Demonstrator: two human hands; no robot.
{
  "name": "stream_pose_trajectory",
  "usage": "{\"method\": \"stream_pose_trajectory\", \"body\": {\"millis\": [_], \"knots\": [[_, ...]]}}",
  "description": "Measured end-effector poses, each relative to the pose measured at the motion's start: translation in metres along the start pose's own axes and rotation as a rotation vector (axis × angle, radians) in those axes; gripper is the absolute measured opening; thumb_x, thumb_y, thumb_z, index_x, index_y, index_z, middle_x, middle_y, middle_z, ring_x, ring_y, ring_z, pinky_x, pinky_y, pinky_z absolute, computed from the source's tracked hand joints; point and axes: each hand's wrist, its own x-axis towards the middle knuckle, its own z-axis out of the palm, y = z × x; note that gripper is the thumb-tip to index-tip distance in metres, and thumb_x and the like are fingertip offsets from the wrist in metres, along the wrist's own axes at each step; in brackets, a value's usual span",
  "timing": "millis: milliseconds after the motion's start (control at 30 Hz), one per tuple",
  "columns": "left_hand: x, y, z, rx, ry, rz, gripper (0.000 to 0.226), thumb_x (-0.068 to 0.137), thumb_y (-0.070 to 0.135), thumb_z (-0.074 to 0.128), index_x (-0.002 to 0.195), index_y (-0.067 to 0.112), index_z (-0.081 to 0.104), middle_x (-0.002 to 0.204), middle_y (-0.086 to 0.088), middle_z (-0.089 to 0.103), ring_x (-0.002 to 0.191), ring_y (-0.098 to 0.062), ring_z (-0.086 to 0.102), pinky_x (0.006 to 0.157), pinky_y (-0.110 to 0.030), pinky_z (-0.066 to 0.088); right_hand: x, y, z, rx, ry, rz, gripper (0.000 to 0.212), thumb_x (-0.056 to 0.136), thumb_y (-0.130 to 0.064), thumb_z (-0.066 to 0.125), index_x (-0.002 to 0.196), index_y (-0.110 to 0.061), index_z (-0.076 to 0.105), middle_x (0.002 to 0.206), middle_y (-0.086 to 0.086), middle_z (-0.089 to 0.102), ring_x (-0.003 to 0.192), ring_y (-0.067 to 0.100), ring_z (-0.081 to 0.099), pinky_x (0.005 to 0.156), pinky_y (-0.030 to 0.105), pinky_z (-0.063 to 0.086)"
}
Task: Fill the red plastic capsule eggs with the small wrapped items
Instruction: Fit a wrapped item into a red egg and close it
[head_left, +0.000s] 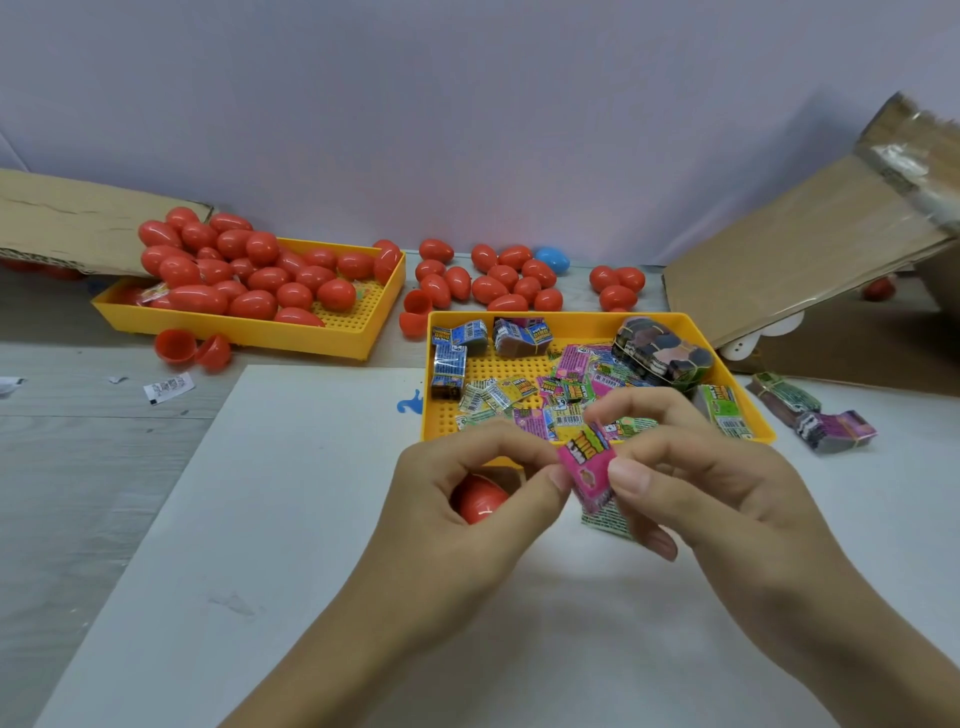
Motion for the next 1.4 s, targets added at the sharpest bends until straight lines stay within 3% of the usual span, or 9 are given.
{"method": "stream_pose_trajectory", "body": {"millis": [67, 167, 300, 533, 733, 900, 1067, 1200, 1400], "knots": [[0.0, 0.0, -0.001, 0.021, 0.043, 0.011, 0.019, 0.078, 0.035, 0.066, 0.075, 0.017, 0.07, 0.064, 0.012, 0.055, 0.048, -0.004, 0.046, 0.049, -0.012, 0.034, 0.0, 0.0, -0.001, 0.042, -0.015, 0.047, 0.021, 0.074, -0.042, 0.069, 0.068, -0.022, 0.073, 0.111, -0.009, 0.063, 0.075, 0.037, 0.05, 0.049, 0.025, 0.039], [-0.002, 0.0, 0.0, 0.17, 0.052, 0.086, 0.018, 0.08, 0.032, 0.065, 0.073, 0.016, 0.07, 0.067, 0.011, 0.058, 0.058, -0.007, 0.052, 0.057, -0.012, 0.038, 0.0, 0.0, -0.001, 0.035, -0.04, 0.101, 0.034, 0.072, -0.053, 0.074, 0.071, -0.019, 0.071, 0.111, -0.01, 0.062, 0.056, 0.012, 0.05, 0.051, 0.024, 0.042], [-0.007, 0.0, 0.001, 0.213, 0.022, 0.078, 0.009, 0.078, 0.034, 0.068, 0.075, 0.025, 0.065, 0.068, 0.011, 0.057, 0.06, -0.008, 0.054, 0.057, -0.015, 0.04, 0.003, 0.003, -0.004, 0.236, -0.063, 0.278, 0.043, 0.08, -0.036, 0.071, 0.079, 0.007, 0.064, 0.099, 0.001, 0.063, 0.06, 0.013, 0.047, 0.049, 0.023, 0.039], [-0.003, 0.003, -0.002, -0.115, -0.106, -0.147, 0.028, 0.074, 0.044, 0.063, 0.097, 0.036, 0.076, 0.069, 0.009, 0.055, 0.049, -0.012, 0.039, 0.045, -0.016, 0.032, 0.007, -0.006, -0.006, 0.471, -0.125, 0.424, 0.024, 0.083, -0.028, 0.06, 0.069, -0.009, 0.065, 0.072, 0.005, 0.043, 0.059, 0.012, 0.038, 0.046, 0.023, 0.032], [-0.004, 0.0, 0.003, 0.028, -0.086, -0.157, 0.033, 0.074, 0.058, 0.068, 0.102, 0.043, 0.076, 0.069, 0.012, 0.059, 0.052, -0.006, 0.042, 0.051, -0.012, 0.036, 0.006, -0.005, -0.002, 0.42, -0.149, 0.456, 0.023, 0.082, -0.032, 0.061, 0.066, -0.016, 0.067, 0.072, -0.004, 0.047, 0.06, 0.008, 0.042, 0.05, 0.023, 0.032], [-0.004, 0.003, 0.007, 0.047, -0.027, -0.073, 0.012, 0.081, 0.035, 0.073, 0.088, 0.029, 0.082, 0.067, 0.018, 0.058, 0.057, 0.001, 0.051, 0.057, -0.006, 0.036, 0.007, 0.001, -0.005, 0.44, -0.167, 0.493, 0.068, 0.072, -0.047, 0.078, 0.09, 0.013, 0.053, 0.081, 0.002, 0.046, 0.073, 0.011, 0.046, 0.052, 0.022, 0.036], [-0.007, 0.001, 0.011, 0.264, 0.141, 0.052, 0.006, 0.078, 0.023, 0.074, 0.073, 0.024, 0.077, 0.065, 0.015, 0.058, 0.063, -0.005, 0.055, 0.06, -0.009, 0.038, 0.004, -0.004, -0.001, 0.24, -0.176, 0.45, 0.056, 0.057, -0.051, 0.086, 0.077, -0.002, 0.069, 0.092, -0.009, 0.057, 0.066, 0.007, 0.047, 0.053, 0.02, 0.037], [-0.009, 0.0, 0.012, 0.486, 0.221, 0.19, 0.011, 0.081, 0.027, 0.07, 0.073, 0.02, 0.073, 0.068, 0.011, 0.056, 0.063, -0.009, 0.055, 0.055, -0.015, 0.04, 0.004, 0.0, 0.001, 0.127, -0.096, 0.473, 0.044, 0.058, -0.042, 0.081, 0.078, -0.005, 0.068, 0.093, 0.001, 0.057, 0.064, 0.01, 0.042, 0.051, 0.024, 0.034], [-0.013, -0.004, 0.014, 0.788, 0.28, 0.407, 0.013, 0.082, 0.024, 0.067, 0.074, 0.015, 0.074, 0.071, 0.004, 0.055, 0.053, -0.013, 0.05, 0.046, -0.029, 0.043, 0.004, 0.001, 0.006, 0.046, 0.016, 0.394, 0.028, 0.069, -0.031, 0.069, 0.096, -0.031, 0.077, 0.064, -0.006, 0.057, 0.051, 0.004, 0.047, 0.047, 0.015, 0.036]]}}
